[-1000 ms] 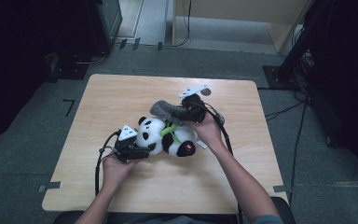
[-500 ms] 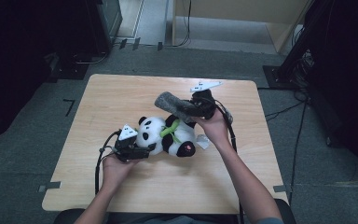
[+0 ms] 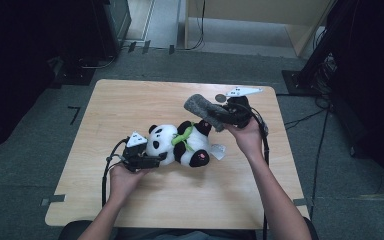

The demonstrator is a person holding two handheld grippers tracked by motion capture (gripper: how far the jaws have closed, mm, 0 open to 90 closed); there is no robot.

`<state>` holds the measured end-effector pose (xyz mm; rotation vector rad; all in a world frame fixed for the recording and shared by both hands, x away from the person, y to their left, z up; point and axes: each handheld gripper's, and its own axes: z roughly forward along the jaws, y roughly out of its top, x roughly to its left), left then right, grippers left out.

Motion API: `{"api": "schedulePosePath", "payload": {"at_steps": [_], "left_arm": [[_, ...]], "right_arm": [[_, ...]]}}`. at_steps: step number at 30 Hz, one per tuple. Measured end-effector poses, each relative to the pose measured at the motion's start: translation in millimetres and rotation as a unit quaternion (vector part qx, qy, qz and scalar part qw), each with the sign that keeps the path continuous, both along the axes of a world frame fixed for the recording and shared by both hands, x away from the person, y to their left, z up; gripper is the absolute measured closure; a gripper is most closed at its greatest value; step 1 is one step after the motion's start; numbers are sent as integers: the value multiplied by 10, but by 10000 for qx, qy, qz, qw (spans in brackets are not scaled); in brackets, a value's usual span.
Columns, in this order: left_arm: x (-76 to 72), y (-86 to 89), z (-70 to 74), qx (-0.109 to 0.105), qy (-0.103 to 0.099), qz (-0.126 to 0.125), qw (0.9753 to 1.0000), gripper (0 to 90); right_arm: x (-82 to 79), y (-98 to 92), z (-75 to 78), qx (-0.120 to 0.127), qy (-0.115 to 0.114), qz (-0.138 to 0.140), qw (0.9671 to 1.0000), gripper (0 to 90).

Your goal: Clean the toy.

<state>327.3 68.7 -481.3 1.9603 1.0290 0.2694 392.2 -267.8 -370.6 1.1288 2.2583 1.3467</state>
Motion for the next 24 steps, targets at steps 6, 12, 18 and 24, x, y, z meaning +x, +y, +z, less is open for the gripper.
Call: {"api": "schedulePosePath", "payload": {"at_steps": [6,12,18,24], "left_arm": [[10,1,6,19,23,-16,10000,212],[17,4,1,-1,19,-11,10000,212],[7,-12,-1,45,-22,21,10000,213],[8,-8,-12,3,-50,20,10000,212]], "right_arm": [[-58,16,-107,11,124,78,9999,727],[-58,119,-291,-82,323,235,9992,712],[-77,148,-394,-10,188,287,9994,669],[-48,80,-467,156,313,193,9992,644]]}}
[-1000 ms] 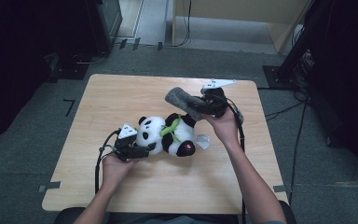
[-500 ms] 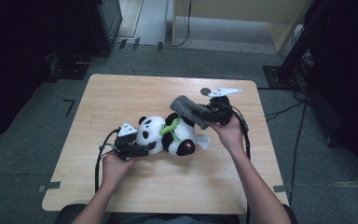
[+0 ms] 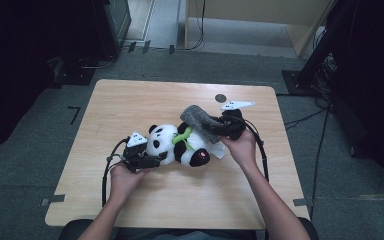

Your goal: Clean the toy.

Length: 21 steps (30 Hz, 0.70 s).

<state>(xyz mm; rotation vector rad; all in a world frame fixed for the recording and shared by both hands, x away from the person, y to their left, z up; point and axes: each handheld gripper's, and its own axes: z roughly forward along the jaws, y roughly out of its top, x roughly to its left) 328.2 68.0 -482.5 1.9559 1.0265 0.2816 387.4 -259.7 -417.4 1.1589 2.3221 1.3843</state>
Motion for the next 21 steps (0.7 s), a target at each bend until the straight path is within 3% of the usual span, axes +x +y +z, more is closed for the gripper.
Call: {"api": "schedulePosePath", "payload": {"at_steps": [8,21], "left_arm": [[-6,-2,-2,19,-27,-11,10000,212],[-7,1,-5,6,-29,-10,10000,211]], "right_arm": [[-58,-105,-60,122,-55,-54,9999,705],[-74,-317,-155,-86,101,-315,9994,723]]}}
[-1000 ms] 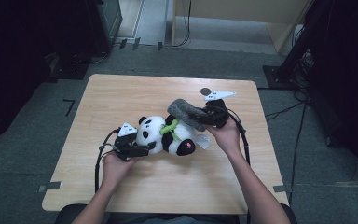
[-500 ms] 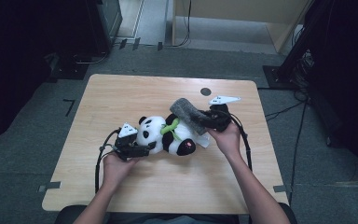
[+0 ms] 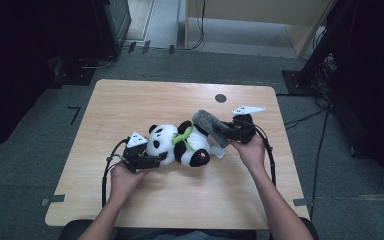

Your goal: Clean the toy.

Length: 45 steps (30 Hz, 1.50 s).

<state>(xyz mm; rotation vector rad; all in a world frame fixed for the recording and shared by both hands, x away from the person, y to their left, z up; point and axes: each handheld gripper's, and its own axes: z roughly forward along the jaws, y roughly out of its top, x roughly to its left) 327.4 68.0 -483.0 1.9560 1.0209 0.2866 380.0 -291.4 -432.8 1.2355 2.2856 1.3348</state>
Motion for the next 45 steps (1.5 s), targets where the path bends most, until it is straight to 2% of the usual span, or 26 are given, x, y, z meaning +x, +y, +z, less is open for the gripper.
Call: {"api": "schedulePosePath", "payload": {"at_steps": [10,14,17,18,24,27,28,30,35,37,40,45], "left_arm": [[-17,5,-11,13,-49,-21,10000,210],[-20,6,-14,17,-61,-21,10000,210],[-23,8,-16,25,-78,-27,10000,209],[-25,9,-18,19,-83,-26,10000,208],[-41,4,-19,36,-97,-8,9999,206],[-69,-9,-12,131,-123,-15,9998,204],[-69,-9,-12,131,-123,-15,9998,204],[-71,-9,-15,123,-131,-9,9998,204],[-66,-8,-21,82,-122,18,9999,204],[-56,-8,-21,38,-90,39,9999,205],[-41,-14,-5,60,-45,34,10000,213],[-28,-7,-5,38,-34,24,10000,215]], "right_arm": [[50,-158,-39,-102,101,-327,9994,729],[51,-199,-8,-83,33,-419,9991,729],[39,-235,60,-22,-53,-486,9988,728],[21,-237,126,35,-132,-488,9987,727],[-29,-151,289,210,-334,-342,9986,718],[-58,7,356,233,-381,-54,9990,717],[-58,7,356,233,-381,-54,9990,717],[-56,144,340,251,-356,202,9988,716],[-23,292,251,76,-271,390,9988,687],[-13,318,211,61,-341,437,9984,666],[-16,322,166,-83,-342,348,9988,663],[12,215,100,175,-162,272,9993,671]]}}
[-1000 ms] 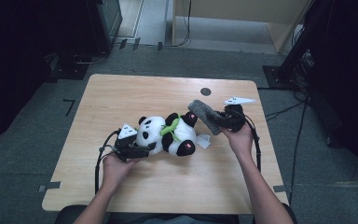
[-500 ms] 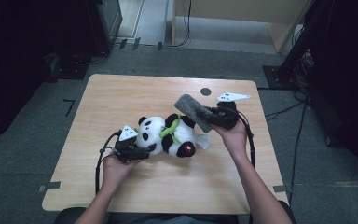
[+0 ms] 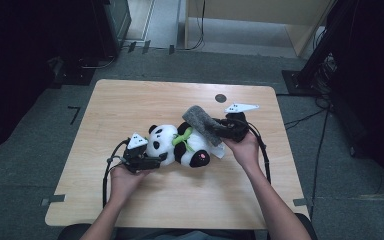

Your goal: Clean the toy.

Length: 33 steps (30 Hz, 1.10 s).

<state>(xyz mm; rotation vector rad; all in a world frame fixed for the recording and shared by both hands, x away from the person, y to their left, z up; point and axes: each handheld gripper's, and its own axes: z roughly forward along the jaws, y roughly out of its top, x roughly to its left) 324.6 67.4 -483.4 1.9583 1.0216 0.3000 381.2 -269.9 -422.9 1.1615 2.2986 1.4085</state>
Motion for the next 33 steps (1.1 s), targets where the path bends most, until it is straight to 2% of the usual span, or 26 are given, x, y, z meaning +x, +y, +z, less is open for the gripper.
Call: {"api": "schedulePosePath", "payload": {"at_steps": [3,10,14,17,21,25,29,33], "left_arm": [[5,0,2,-11,15,8,10000,215],[15,1,8,-33,69,17,10000,215],[30,6,13,-37,97,-10,9999,215],[34,11,14,-48,112,-16,9999,215],[33,10,16,-38,109,-24,9999,213],[32,10,17,-29,107,-30,9999,213],[31,10,15,-32,94,-28,9999,212],[28,7,14,-22,85,-18,10000,211]], "right_arm": [[7,-51,-16,34,143,-37,9999,702],[-2,-182,-109,-63,264,-174,9995,748],[-8,-274,-162,-142,396,-319,9986,749],[-19,-348,-179,-131,406,-452,9981,748],[-60,-400,-99,-102,294,-553,9980,747],[-141,-392,92,74,103,-533,9985,745],[-237,-252,277,215,-128,-268,9993,743],[-309,-14,341,74,-254,97,9996,737]]}}
